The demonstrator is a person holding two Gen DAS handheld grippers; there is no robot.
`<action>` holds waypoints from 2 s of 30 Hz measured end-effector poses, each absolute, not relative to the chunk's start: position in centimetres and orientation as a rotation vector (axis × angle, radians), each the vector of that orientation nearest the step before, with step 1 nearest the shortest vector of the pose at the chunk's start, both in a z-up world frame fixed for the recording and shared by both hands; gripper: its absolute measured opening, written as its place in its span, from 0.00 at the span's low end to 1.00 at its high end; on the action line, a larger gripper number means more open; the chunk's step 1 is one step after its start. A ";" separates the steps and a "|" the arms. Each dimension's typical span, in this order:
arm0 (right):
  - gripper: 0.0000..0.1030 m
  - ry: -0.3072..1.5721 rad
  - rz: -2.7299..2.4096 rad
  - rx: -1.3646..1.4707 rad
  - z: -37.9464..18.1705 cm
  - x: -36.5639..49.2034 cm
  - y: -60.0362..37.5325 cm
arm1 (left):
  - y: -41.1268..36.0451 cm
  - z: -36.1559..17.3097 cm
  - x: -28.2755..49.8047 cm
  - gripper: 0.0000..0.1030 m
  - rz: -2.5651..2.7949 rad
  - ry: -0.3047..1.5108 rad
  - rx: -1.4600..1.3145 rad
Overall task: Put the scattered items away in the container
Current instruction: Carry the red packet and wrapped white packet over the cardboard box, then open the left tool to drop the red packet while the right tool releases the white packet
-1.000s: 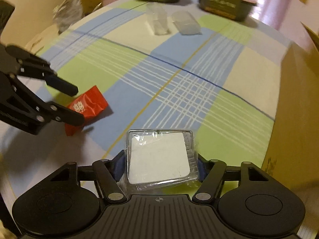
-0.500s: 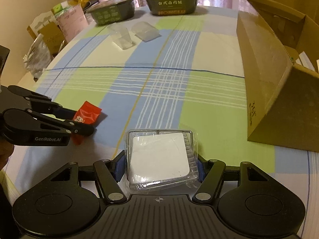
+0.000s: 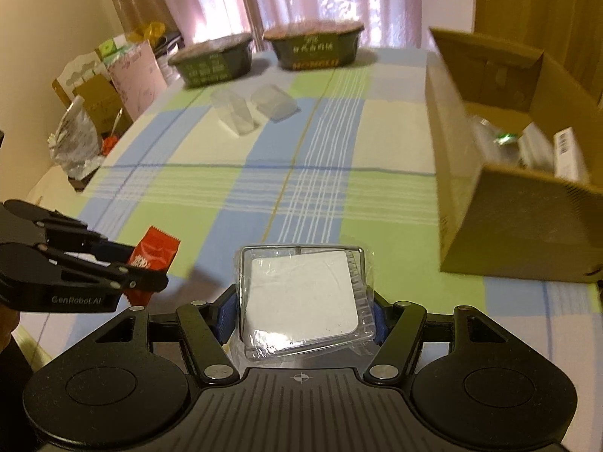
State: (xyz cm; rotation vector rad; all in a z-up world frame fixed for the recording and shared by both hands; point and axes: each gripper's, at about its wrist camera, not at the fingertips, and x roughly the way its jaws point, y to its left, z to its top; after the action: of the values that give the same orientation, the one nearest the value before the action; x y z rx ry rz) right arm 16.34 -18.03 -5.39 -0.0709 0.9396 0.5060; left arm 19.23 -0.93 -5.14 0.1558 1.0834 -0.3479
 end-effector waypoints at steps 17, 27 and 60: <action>0.66 0.809 0.438 -0.047 1.5 12.7 -22.7 | -5.0 0.3 14.6 0.25 -0.405 1.006 0.157; 0.66 0.755 0.351 -0.014 4.4 13.8 -27.2 | -9.4 3.2 15.7 0.25 -0.476 0.963 0.101; 0.66 0.707 0.264 -0.025 6.1 24.0 -35.2 | -21.9 6.2 26.5 0.25 -0.611 0.897 0.046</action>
State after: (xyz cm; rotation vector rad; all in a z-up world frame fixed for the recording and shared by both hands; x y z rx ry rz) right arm 23.99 -35.18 6.11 -0.0245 0.7072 0.2643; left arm 26.46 -21.87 6.16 0.0465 0.8970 -0.6108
